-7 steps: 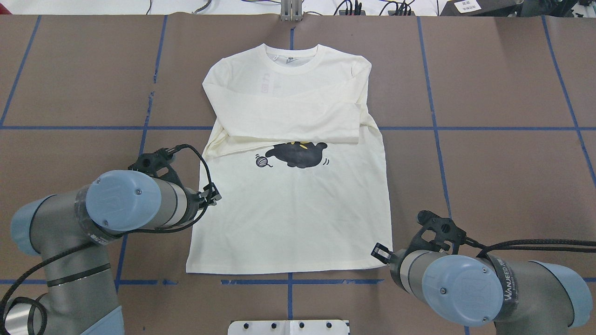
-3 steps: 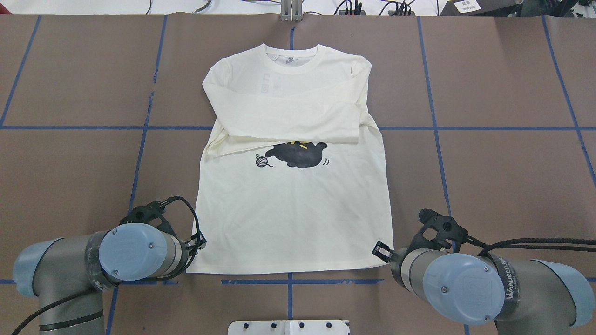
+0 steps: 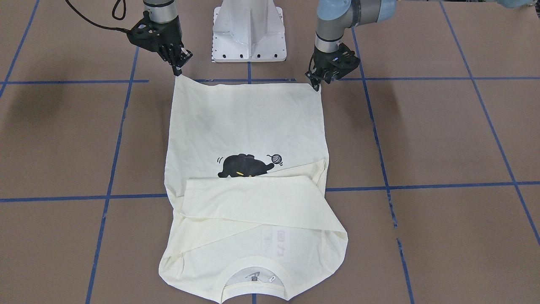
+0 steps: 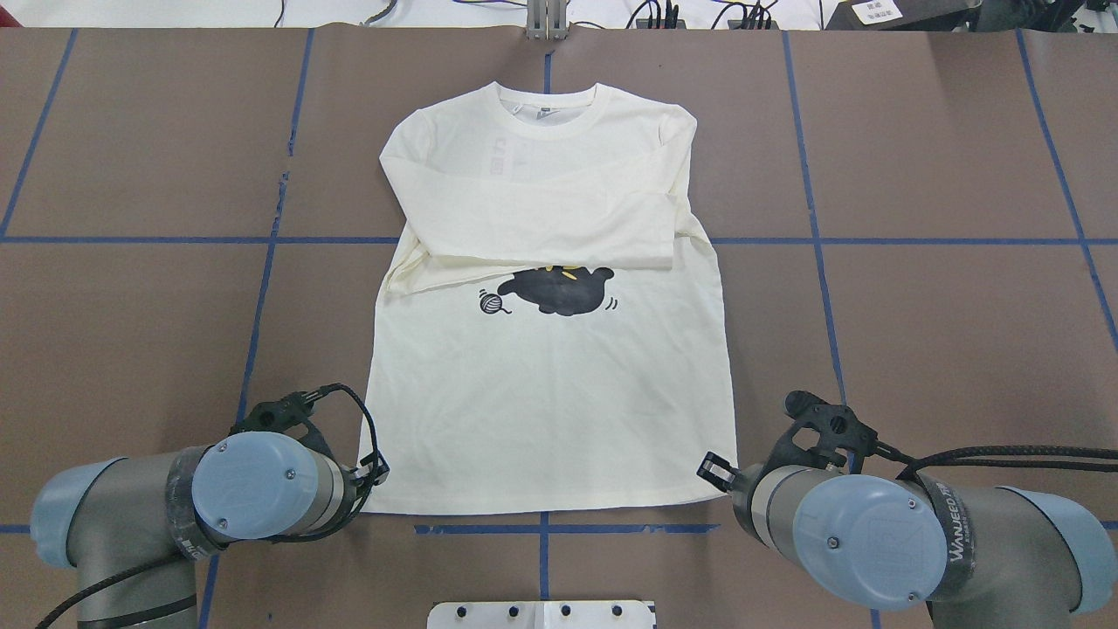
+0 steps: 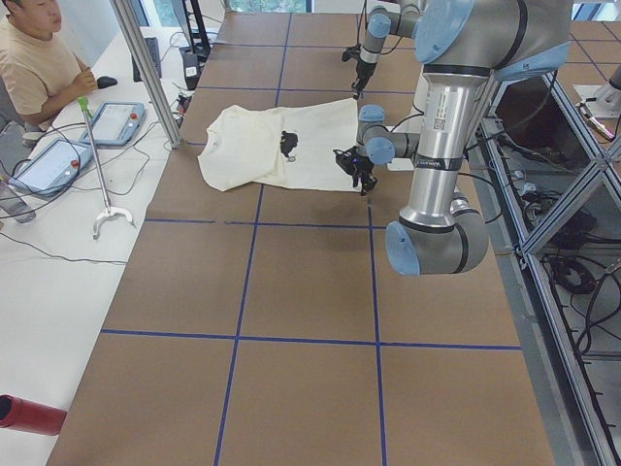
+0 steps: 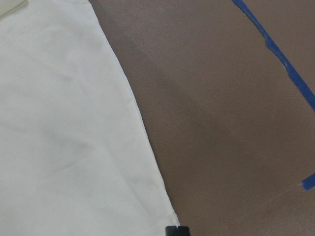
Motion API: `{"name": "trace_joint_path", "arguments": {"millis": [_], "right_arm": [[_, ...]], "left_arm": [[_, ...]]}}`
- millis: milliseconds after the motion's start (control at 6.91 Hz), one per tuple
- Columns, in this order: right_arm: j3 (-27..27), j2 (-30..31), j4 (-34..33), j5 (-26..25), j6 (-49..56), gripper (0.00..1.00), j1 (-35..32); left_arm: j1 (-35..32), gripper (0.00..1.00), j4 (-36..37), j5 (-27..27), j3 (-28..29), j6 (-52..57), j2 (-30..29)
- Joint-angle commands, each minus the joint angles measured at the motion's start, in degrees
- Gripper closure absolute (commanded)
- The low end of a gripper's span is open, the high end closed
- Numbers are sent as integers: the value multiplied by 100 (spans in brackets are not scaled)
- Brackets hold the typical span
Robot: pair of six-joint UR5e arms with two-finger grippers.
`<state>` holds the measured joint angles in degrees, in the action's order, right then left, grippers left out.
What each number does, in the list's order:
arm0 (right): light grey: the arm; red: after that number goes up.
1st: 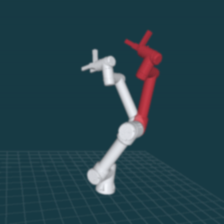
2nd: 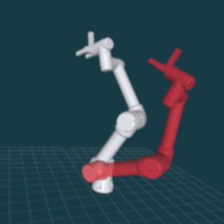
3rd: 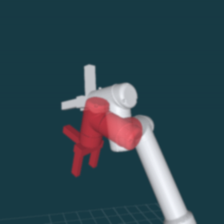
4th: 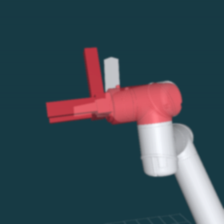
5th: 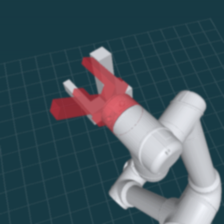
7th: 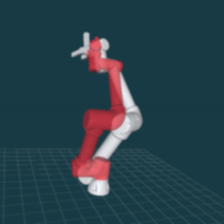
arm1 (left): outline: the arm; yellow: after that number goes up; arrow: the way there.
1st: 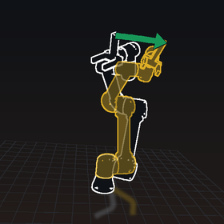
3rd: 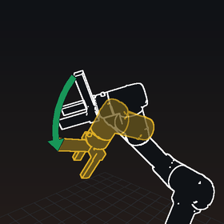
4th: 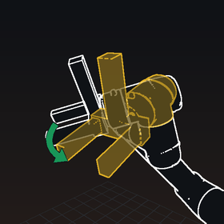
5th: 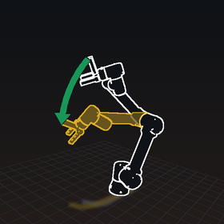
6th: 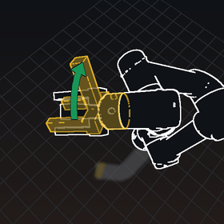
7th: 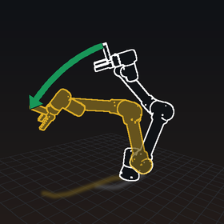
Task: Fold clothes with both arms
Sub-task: 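Grasp both hem corners nearest the robot with both grippers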
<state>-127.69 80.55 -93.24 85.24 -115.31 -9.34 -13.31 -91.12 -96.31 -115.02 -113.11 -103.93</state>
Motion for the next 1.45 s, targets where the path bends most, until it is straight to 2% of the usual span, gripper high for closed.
{"name": "trace_joint_path", "arguments": {"millis": [0, 145, 290, 579, 724, 1013, 1303], "right_arm": [[-10, 13, -1, 2, 0, 100, -15], [-45, 22, -1, 2, 0, 100, -24], [-46, 30, -1, 2, 9, 100, -42], [-89, 31, -1, 2, 0, 100, -50], [-90, 31, -1, 2, 0, 100, -50], [-125, 31, -19, 2, 0, 100, -50], [-133, 22, -80, -7, 0, 100, -50]], "left_arm": [[65, 51, -20, -28, -3, 43, -22], [65, 68, -20, -28, -3, 43, -31], [65, 74, -38, -28, 23, 34, -31], [74, 72, -38, -28, 24, 43, -22], [74, 64, -38, -28, 23, 43, -31], [127, 57, -55, 33, 6, 78, -14], [127, 57, -212, 42, 15, 69, -5]]}}
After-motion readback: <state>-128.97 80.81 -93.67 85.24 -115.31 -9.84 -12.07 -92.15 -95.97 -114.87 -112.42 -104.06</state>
